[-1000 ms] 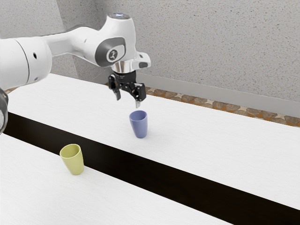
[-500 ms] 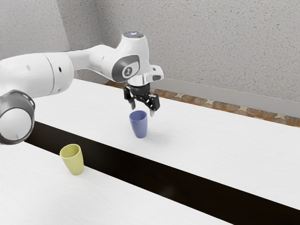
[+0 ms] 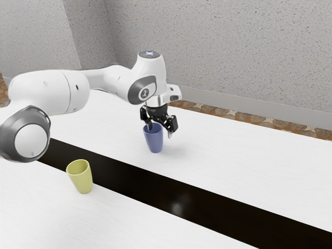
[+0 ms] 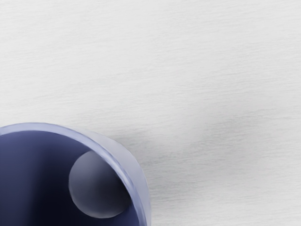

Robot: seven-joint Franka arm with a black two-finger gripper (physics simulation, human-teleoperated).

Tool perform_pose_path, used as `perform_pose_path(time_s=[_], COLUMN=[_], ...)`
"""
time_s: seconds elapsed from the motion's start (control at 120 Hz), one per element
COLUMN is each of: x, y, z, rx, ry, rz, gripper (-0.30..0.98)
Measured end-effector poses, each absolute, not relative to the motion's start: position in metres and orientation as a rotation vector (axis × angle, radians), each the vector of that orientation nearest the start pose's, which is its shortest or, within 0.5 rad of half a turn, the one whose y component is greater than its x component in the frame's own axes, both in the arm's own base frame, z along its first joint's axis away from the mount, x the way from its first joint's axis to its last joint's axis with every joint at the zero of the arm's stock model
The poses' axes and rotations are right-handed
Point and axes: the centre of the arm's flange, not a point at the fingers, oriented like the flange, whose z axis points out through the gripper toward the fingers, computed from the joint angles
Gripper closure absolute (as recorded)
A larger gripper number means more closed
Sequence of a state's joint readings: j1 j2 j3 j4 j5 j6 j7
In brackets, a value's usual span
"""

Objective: Place the right cup onto the left cup

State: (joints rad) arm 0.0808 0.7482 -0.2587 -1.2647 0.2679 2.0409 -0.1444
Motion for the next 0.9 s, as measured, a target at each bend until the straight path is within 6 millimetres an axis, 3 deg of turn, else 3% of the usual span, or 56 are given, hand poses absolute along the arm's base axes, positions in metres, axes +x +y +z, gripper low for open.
perform_pose_path(time_s=[0.242,0.683,0.9], x=[0.75,0.752,0.752], y=[-0.065,-0.066,-0.066], z=[0.308,0.298,0.298], rx=[-3.07,-3.068,-3.068], ry=[0.13,0.142,0.144], rz=[-0.103,-0.114,-0.117], gripper=[0.08,0.61,0.73])
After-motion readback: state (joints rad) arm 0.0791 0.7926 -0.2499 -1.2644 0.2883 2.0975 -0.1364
